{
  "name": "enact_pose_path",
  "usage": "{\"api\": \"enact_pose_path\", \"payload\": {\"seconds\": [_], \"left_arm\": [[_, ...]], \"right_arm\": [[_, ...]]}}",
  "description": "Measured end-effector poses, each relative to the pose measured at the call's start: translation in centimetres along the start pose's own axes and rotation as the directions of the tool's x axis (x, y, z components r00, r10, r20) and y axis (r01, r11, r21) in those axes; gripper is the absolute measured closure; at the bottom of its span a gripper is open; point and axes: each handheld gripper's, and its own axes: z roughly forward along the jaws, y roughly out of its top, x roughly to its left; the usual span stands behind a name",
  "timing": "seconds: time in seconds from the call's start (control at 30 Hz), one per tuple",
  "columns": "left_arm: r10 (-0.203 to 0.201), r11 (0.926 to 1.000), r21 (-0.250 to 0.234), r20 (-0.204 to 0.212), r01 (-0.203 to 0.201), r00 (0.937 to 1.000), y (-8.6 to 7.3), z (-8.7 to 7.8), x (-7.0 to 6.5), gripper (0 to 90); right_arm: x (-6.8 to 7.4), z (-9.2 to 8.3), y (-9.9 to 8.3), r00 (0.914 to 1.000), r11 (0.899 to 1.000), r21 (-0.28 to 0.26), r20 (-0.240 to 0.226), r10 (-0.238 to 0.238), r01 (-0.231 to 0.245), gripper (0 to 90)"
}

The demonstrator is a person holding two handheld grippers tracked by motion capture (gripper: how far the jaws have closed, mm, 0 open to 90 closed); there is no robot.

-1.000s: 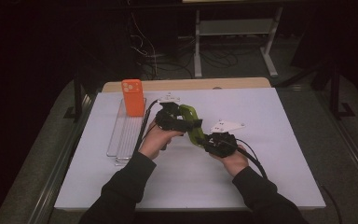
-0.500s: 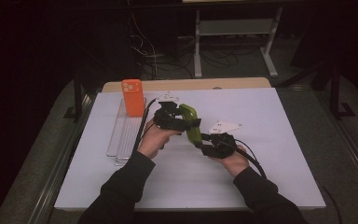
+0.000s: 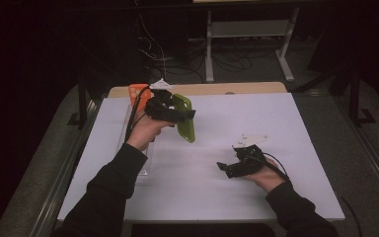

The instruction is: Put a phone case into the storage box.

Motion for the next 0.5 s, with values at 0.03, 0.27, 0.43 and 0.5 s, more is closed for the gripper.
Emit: {"api": "enact_pose_path", "payload": {"seconds": [0.03, 0.27, 0.43, 0.5], "left_arm": [[0.001, 1.0000, 0.000, -0.012, -0.001, 0.9999, 0.2, -0.3, 0.4, 14.3], [-0.011, 0.9995, -0.029, -0.090, 0.009, 0.9958, 1.4, -2.7, 2.8, 14.3], [-0.034, 0.9984, -0.051, -0.162, 0.026, 0.9863, 2.0, -4.3, 5.0, 14.3], [-0.049, 0.9975, -0.059, -0.187, 0.038, 0.9812, 2.1, -4.8, 5.9, 14.3]], "right_arm": [[-0.2, -0.2, -0.3, 1.0000, 1.000, 0.001, 0.005, -0.002, 0.002, 11.0], [-0.7, -1.5, -2.1, 0.9999, 1.000, 0.005, -0.011, 0.000, 0.000, 0.2], [-0.6, -2.2, -3.0, 0.9993, 0.999, 0.004, -0.006, 0.036, -0.036, 0.0], [-0.6, -2.4, -3.3, 0.9997, 1.000, 0.002, 0.005, 0.025, -0.025, 0.0]]}}
